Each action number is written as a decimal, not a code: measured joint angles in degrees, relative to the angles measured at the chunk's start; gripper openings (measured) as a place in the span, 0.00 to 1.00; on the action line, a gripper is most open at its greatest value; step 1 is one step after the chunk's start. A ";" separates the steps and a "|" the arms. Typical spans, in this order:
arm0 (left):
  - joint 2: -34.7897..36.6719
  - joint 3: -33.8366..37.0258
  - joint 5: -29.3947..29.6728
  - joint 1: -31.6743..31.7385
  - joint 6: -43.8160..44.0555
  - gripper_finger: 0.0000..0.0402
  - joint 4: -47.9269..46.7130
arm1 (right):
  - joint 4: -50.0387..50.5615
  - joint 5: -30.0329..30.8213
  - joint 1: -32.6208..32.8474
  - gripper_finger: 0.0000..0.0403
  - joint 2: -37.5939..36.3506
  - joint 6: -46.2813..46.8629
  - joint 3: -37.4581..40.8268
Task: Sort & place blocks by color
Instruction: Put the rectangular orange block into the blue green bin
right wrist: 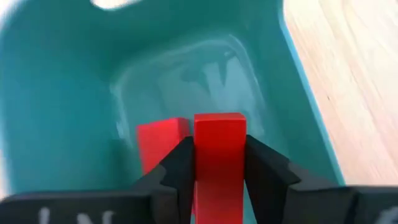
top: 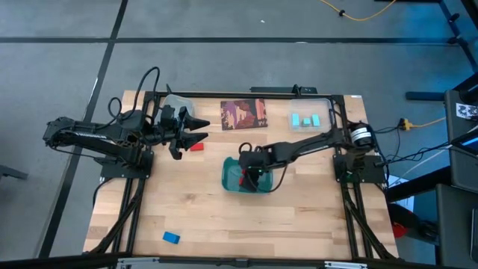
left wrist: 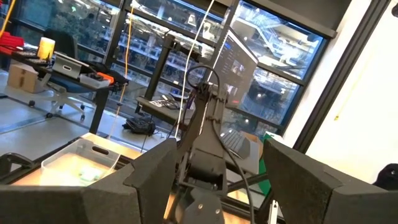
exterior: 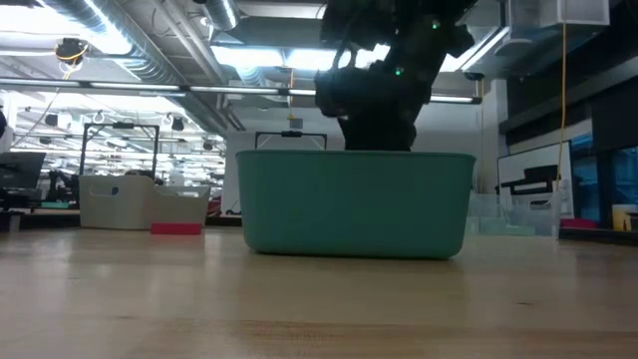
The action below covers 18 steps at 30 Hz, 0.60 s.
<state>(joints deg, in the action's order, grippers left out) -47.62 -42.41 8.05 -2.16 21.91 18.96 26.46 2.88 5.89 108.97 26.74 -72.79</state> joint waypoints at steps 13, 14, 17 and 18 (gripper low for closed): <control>0.00 0.00 0.00 -0.01 0.00 0.58 0.00 | 0.20 0.71 -0.22 0.31 1.35 -0.27 0.00; 0.00 0.00 0.00 -0.01 0.00 0.58 0.00 | 0.24 0.69 -0.22 0.31 1.35 -0.29 0.00; 0.00 0.00 0.00 0.00 0.00 0.58 0.00 | 0.24 0.67 -0.22 0.32 1.35 -0.34 0.00; 0.00 0.00 0.00 0.01 -0.01 0.58 0.00 | 0.24 0.67 -0.22 0.32 1.35 -0.40 0.00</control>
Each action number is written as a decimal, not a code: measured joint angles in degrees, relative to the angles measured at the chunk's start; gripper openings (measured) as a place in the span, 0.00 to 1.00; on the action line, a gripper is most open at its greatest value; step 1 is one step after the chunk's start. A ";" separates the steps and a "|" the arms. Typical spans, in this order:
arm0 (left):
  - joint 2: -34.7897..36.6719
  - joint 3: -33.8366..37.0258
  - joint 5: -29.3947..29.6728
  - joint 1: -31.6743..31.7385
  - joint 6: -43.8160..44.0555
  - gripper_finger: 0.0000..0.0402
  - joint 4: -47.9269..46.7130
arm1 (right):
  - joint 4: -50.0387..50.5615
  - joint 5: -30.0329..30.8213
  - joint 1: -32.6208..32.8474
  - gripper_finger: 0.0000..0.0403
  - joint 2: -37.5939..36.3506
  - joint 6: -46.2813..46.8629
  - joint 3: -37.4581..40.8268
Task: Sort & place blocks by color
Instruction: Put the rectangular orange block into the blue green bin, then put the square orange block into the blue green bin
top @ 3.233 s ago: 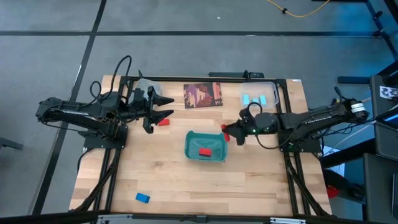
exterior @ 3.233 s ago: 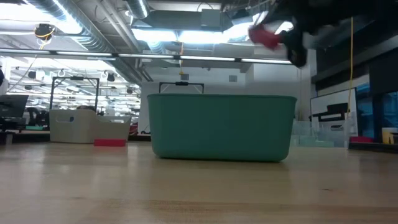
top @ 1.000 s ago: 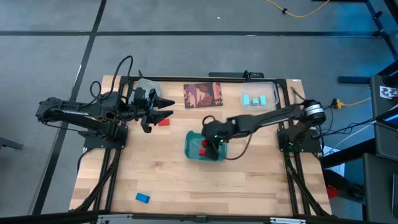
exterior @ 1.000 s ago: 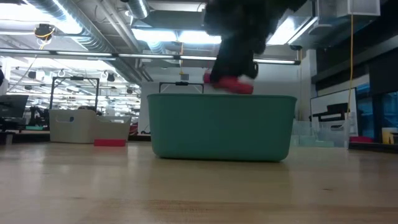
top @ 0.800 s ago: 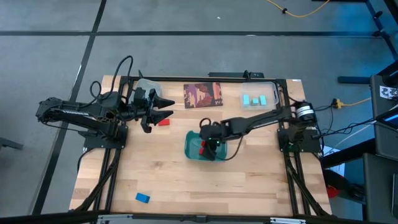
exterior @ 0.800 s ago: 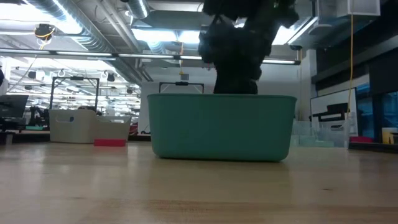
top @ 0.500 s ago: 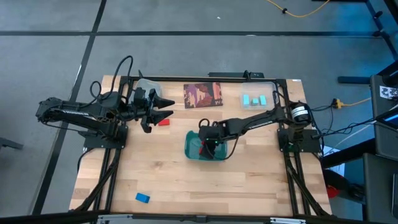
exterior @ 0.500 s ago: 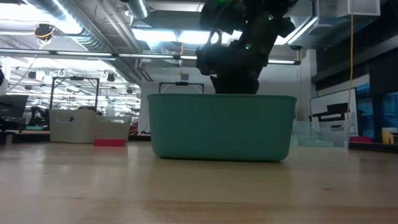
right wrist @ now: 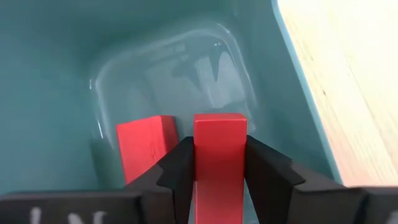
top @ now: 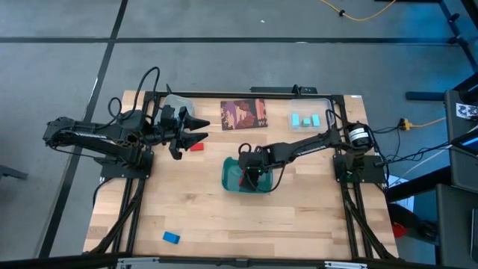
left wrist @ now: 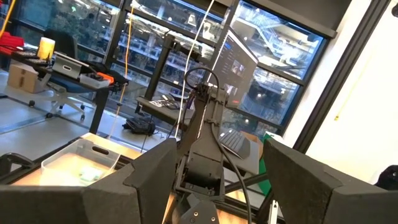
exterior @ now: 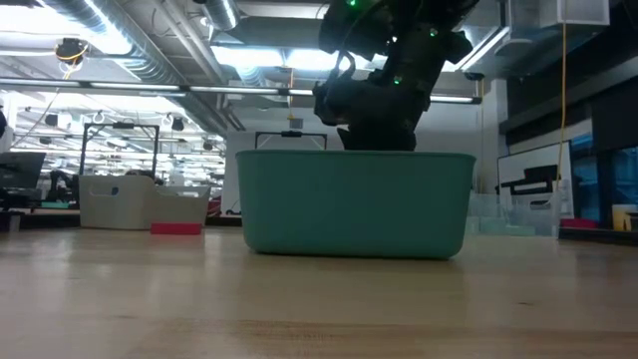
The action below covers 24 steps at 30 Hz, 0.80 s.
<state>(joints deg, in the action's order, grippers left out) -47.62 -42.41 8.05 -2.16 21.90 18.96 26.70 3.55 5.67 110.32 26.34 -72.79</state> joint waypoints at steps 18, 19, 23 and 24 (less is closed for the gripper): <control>0.00 0.00 0.00 -0.01 -0.01 0.58 0.00 | 0.46 -2.64 0.00 0.76 -1.49 -2.88 -0.85; 0.00 0.00 0.00 -0.02 -0.01 0.58 -0.01 | 0.49 -2.67 0.02 0.78 -2.24 -3.21 -1.08; 0.00 0.00 0.00 -0.02 -0.01 0.58 -0.03 | 1.45 -3.24 0.47 0.79 -7.26 -6.57 -1.18; 0.00 0.00 0.00 0.00 -0.01 0.58 -0.04 | 2.34 -3.24 0.59 0.79 -8.96 -7.33 -1.18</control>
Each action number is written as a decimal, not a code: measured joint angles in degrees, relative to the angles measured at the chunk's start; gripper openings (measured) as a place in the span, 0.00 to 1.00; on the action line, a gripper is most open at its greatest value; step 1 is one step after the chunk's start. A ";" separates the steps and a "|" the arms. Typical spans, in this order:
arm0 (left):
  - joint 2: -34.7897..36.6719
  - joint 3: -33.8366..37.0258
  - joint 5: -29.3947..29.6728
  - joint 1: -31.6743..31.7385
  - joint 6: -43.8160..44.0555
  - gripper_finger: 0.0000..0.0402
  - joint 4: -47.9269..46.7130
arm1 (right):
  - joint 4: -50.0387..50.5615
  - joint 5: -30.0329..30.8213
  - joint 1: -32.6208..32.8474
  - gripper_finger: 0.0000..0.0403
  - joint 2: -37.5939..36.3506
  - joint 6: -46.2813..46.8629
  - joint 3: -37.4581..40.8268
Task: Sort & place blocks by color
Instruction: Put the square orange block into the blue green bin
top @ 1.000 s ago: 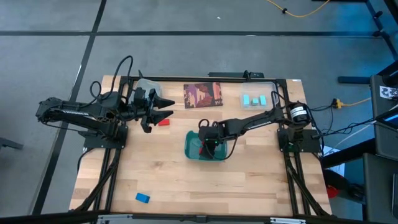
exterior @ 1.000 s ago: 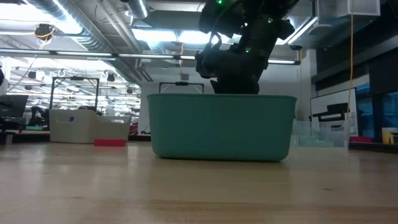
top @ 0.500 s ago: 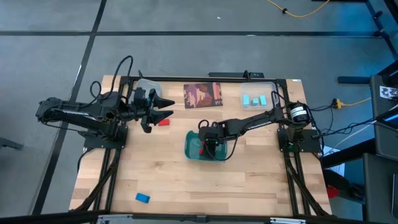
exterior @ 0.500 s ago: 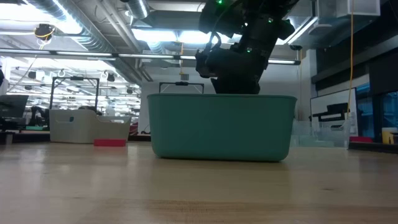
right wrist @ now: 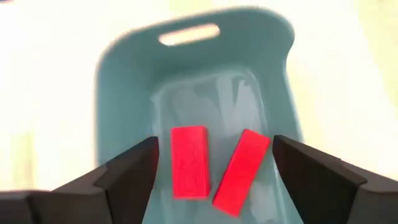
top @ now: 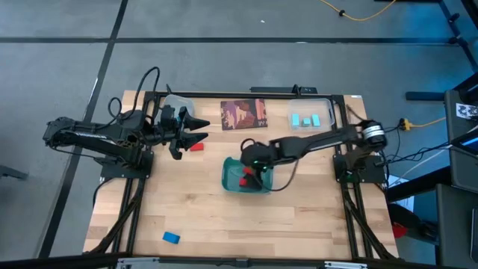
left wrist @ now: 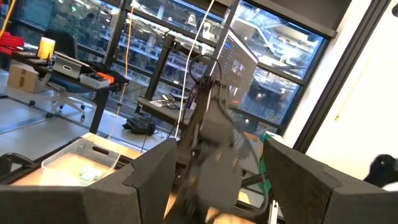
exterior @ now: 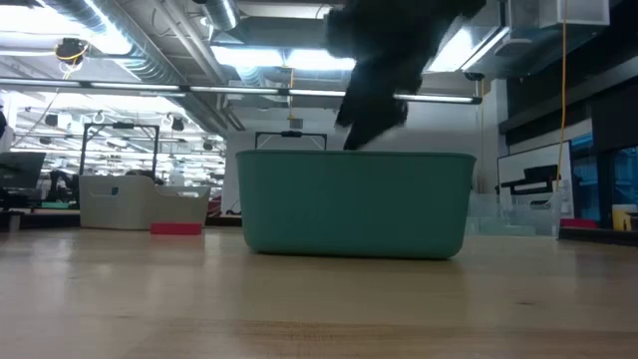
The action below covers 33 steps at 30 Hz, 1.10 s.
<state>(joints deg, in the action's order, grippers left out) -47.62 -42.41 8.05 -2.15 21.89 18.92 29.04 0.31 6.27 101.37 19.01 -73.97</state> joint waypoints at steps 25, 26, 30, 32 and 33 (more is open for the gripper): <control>0.00 0.00 -0.07 -0.02 -2.86 0.58 -0.41 | -60.19 6.12 0.26 0.79 -44.97 5.25 40.11; 0.00 0.00 -0.10 -0.02 -2.97 0.58 -0.40 | -61.57 6.04 0.26 0.79 -44.97 3.13 40.11; 0.00 0.00 -0.13 -0.02 -2.97 0.58 -0.40 | -62.46 5.69 0.28 0.79 -44.94 1.02 40.11; 0.00 0.00 -0.15 -0.01 -2.98 0.58 -0.41 | -62.38 5.66 0.28 0.79 -44.94 0.82 40.11; 0.00 0.00 -0.14 -0.01 -2.98 0.58 -0.41 | -62.36 5.65 0.28 0.79 -44.92 0.82 40.11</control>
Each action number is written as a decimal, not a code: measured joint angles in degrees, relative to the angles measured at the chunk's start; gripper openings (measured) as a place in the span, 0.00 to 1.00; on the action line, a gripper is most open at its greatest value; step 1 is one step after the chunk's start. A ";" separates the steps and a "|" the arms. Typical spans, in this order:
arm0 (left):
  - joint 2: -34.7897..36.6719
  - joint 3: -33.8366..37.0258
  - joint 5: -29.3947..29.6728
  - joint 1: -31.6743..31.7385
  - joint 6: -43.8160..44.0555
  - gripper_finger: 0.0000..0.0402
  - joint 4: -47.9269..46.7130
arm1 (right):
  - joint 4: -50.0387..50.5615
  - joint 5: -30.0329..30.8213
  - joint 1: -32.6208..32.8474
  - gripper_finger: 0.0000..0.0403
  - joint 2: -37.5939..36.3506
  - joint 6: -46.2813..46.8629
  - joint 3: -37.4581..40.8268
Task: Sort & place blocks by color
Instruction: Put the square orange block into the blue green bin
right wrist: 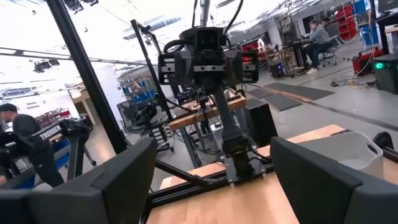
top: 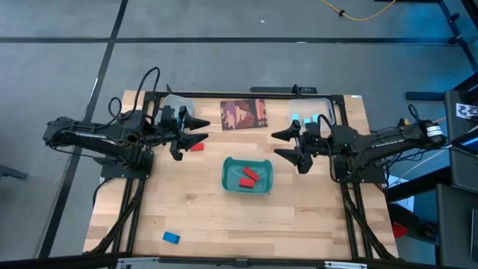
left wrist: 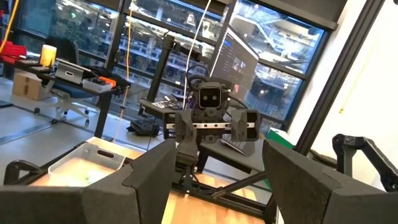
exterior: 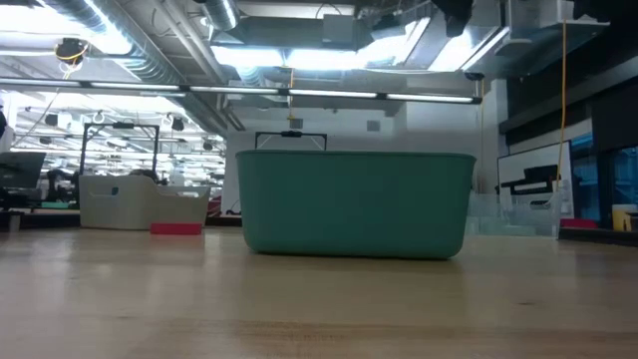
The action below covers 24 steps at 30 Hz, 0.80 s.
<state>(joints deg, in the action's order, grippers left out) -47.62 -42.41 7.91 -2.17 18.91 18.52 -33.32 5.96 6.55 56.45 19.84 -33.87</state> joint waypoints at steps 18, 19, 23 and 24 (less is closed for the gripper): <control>-5.21 -6.55 -0.82 4.29 0.03 0.58 -12.33 | 0.02 0.02 0.00 0.79 0.02 0.83 0.00; -6.41 -9.16 -1.22 5.67 0.03 0.58 -17.69 | 0.04 0.02 0.00 0.79 0.02 0.85 0.00; -13.20 -20.86 -2.32 12.56 0.18 0.58 -42.58 | 0.13 0.02 0.01 0.79 0.02 1.84 0.00; -15.01 -23.49 -2.71 14.39 0.32 0.58 -48.67 | 0.20 0.02 0.02 0.79 0.02 2.36 0.00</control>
<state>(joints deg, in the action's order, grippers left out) -62.63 -65.91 5.20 12.22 19.23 -30.16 -33.12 5.98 6.57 56.47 22.20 -33.87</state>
